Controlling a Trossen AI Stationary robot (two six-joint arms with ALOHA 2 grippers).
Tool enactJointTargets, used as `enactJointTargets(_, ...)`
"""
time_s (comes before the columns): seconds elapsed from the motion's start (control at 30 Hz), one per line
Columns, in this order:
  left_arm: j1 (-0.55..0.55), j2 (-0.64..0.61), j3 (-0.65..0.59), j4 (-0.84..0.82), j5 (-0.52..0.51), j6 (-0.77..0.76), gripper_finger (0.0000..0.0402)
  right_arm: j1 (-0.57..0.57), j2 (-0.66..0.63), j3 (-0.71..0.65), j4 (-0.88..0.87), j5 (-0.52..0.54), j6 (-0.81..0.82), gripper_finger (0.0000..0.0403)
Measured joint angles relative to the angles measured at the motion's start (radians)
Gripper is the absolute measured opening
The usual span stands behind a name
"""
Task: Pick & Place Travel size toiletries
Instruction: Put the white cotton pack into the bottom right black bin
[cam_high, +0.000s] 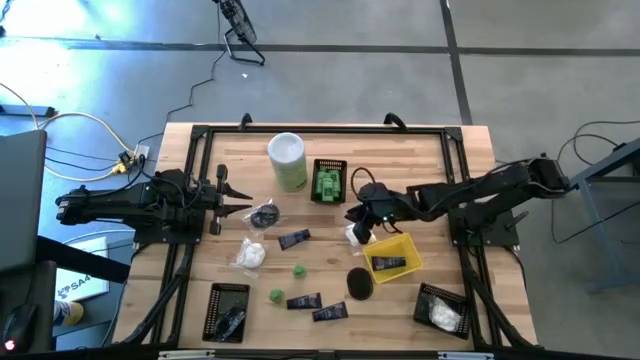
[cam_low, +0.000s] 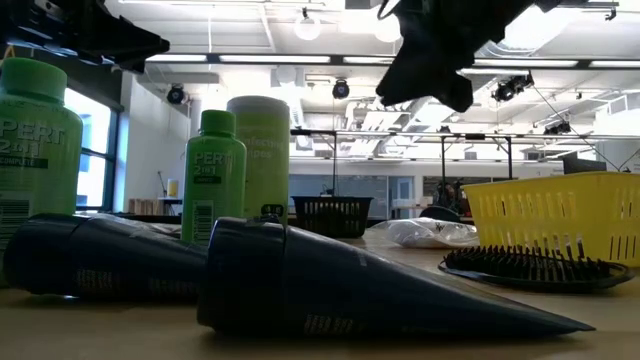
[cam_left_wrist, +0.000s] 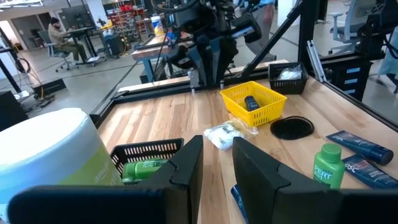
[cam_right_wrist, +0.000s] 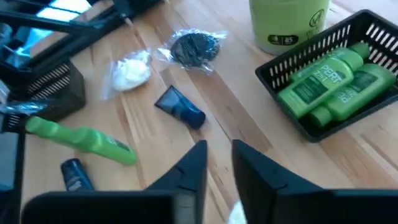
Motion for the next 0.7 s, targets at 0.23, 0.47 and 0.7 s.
enactJointTargets(0.23,0.000,0.000,0.000,0.000,0.000,0.000,0.0084,0.000,0.036,0.001,-0.108,-0.001,0.111,0.0190)
enactJointTargets(0.47,0.000,0.000,0.000,0.001,0.000,-0.002,0.0084,-0.002,0.077,-0.003,-0.193,0.004,0.146,0.0264)
enactJointTargets(0.7,0.000,0.000,0.000,0.000,0.002,-0.003,0.0084,-0.027,0.134,0.002,-0.184,-0.031,0.213,0.0263)
